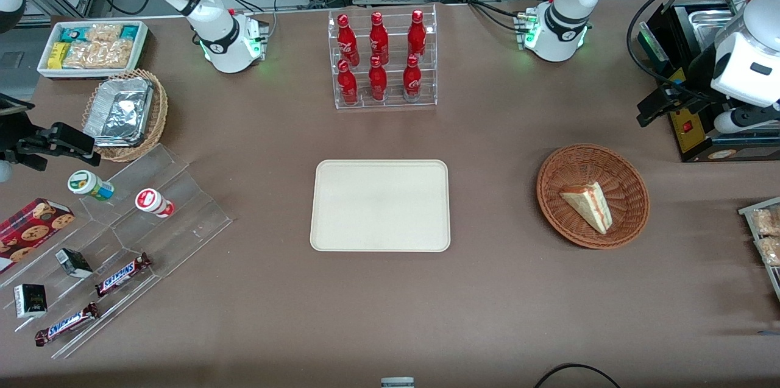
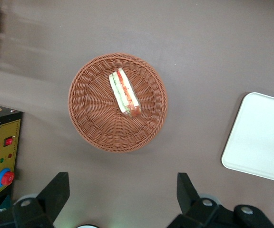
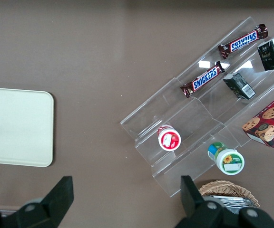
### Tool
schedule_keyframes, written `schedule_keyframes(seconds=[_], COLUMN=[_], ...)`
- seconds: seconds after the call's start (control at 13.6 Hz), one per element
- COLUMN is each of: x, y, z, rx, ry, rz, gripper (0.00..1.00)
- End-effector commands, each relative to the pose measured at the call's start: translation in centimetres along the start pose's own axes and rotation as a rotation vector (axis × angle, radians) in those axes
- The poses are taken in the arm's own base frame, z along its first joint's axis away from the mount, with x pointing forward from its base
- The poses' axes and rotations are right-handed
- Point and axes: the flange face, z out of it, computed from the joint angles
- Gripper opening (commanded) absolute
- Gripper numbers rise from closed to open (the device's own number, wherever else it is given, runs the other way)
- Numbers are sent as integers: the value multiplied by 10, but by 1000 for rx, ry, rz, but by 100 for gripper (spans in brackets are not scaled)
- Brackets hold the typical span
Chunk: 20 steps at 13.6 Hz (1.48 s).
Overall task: Place sandwich from basket to tray
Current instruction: 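Move the left gripper over the wicker basket and lower toward the wrapped sandwich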
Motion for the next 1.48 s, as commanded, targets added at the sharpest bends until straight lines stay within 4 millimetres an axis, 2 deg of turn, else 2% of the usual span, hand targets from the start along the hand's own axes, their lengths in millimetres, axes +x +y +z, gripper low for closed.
schedule_keyframes(seconds=[0.0,0.22,0.44,0.66,0.81,0.96,1.11,1.4], x=[-11,4,28,53,76,87,88,50], y=[13,9,12,-19,-49,-50,-48,-43], z=[-10,10,53,91,123,150,187,262], rx=[1,7,49,43,42,51,45,18], ry=[-17,-51,-94,-89,-59,-70,-52,7], rz=[40,25,4,-67,-247,-280,-360,-494], gripper=[100,100,100,100,100,100,100,100])
